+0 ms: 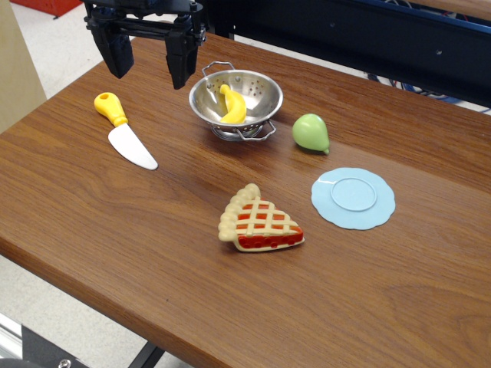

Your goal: Take banana out of colander

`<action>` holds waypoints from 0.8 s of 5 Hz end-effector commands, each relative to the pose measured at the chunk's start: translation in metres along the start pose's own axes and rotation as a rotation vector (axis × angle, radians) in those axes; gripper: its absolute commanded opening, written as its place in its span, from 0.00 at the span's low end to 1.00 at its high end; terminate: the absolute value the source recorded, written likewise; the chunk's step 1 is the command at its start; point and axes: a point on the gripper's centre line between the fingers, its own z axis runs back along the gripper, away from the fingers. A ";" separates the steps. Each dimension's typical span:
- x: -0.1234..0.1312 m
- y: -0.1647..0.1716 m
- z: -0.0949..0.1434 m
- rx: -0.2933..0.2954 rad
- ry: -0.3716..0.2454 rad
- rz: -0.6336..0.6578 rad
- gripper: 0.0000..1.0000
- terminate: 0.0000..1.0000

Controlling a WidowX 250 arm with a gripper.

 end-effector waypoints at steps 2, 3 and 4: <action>0.026 -0.008 -0.002 -0.052 -0.068 0.060 1.00 0.00; 0.050 -0.020 -0.004 -0.081 -0.067 0.082 1.00 0.00; 0.072 -0.034 -0.005 -0.103 -0.095 0.130 1.00 0.00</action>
